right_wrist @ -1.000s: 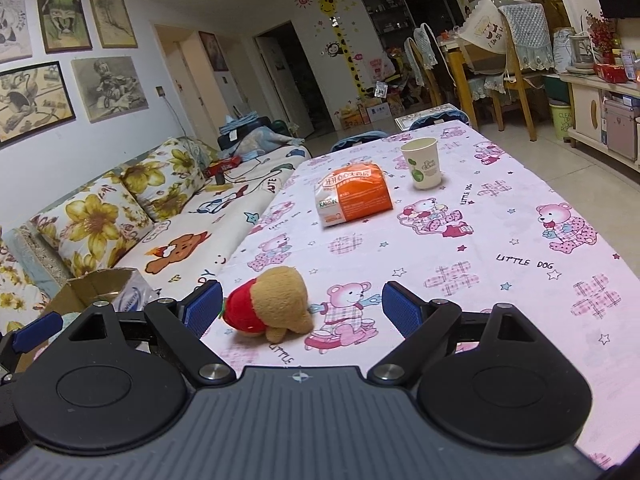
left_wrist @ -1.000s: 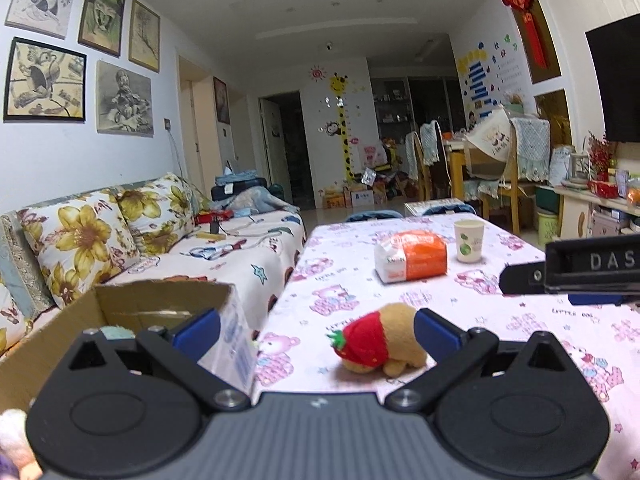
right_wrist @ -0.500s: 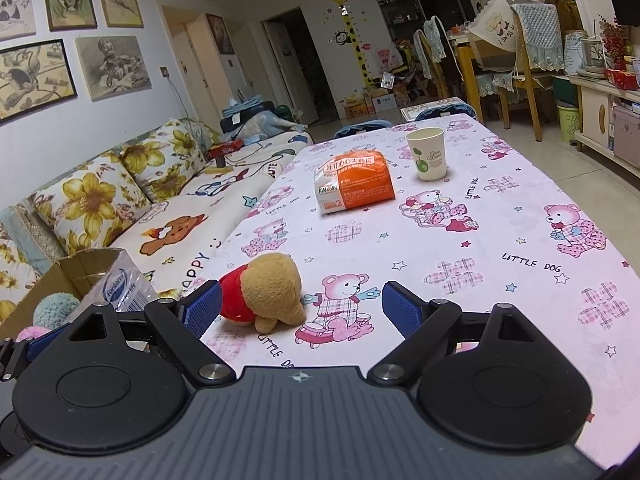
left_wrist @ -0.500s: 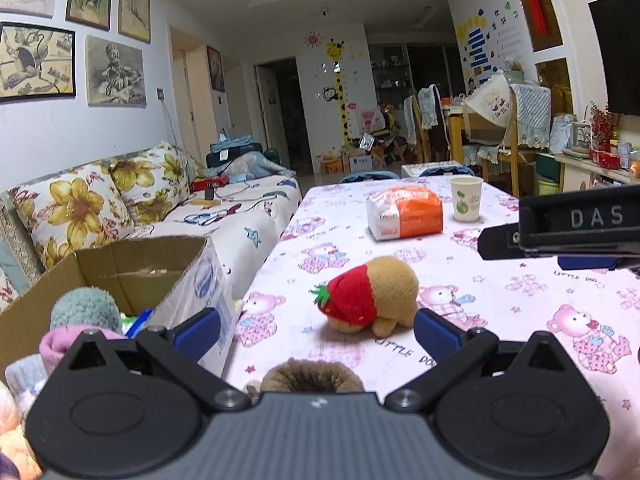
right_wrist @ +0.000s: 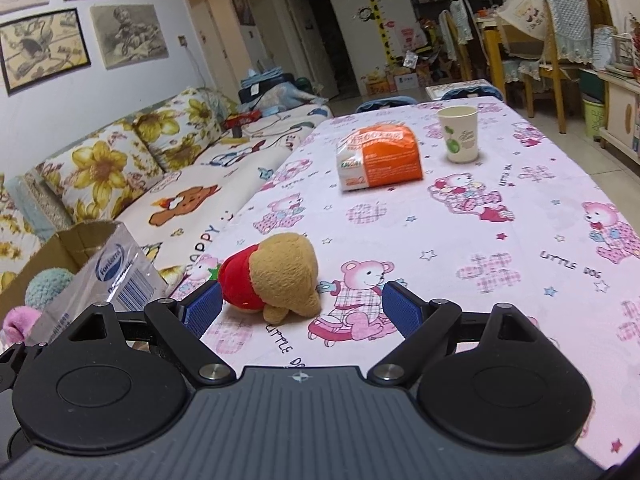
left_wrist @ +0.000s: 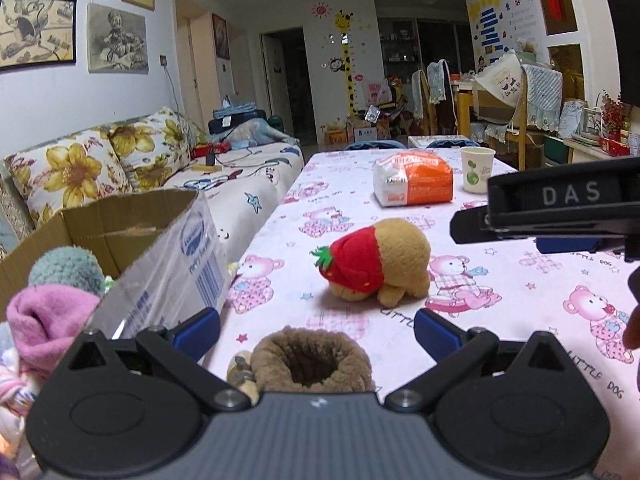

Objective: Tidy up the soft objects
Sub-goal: 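Grasp the brown fuzzy ring with left gripper while right grasps strawberry-hat bear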

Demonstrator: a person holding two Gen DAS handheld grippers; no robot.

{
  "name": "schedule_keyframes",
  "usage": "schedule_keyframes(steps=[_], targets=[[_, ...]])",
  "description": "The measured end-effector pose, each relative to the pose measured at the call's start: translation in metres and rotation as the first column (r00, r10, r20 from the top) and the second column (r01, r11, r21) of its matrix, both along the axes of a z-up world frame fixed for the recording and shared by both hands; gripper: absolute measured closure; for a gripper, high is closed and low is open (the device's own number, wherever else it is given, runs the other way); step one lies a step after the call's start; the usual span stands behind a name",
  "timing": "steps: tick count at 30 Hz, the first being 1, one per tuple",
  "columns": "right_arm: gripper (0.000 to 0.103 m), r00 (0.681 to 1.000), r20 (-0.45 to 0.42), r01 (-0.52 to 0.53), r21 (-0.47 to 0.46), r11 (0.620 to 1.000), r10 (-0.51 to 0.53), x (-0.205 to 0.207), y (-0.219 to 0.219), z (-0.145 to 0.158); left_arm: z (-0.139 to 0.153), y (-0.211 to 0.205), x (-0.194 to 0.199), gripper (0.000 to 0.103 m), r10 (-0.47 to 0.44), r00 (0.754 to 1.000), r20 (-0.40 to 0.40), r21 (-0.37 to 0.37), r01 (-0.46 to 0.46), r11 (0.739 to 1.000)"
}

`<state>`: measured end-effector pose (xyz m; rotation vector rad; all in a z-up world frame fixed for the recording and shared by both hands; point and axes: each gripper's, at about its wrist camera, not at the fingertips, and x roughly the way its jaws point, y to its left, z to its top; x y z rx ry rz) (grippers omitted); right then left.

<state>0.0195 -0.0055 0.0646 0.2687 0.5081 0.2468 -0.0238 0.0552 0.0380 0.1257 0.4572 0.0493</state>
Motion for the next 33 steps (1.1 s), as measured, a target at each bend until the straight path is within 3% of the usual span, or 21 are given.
schedule_keyframes(steps=[13,26,33], targets=[[0.000,0.997,-0.047,-0.052,0.046,0.998,0.054,0.037,0.012,-0.007,-0.013,0.012,0.017,0.001,0.028,0.996,-0.084,-0.081,-0.035,0.996],[0.000,0.994,-0.089,-0.052,0.131,0.990,0.064,0.076,0.028,-0.025,-0.022,0.006,0.027,0.002,-0.020,0.994,-0.110,-0.034,0.016,0.999],[0.000,0.987,-0.119,-0.078,0.214,0.974,0.105,0.083,0.029,-0.039,-0.023,0.010,0.032,0.020,0.011,0.994,-0.106,-0.033,-0.015,0.999]])
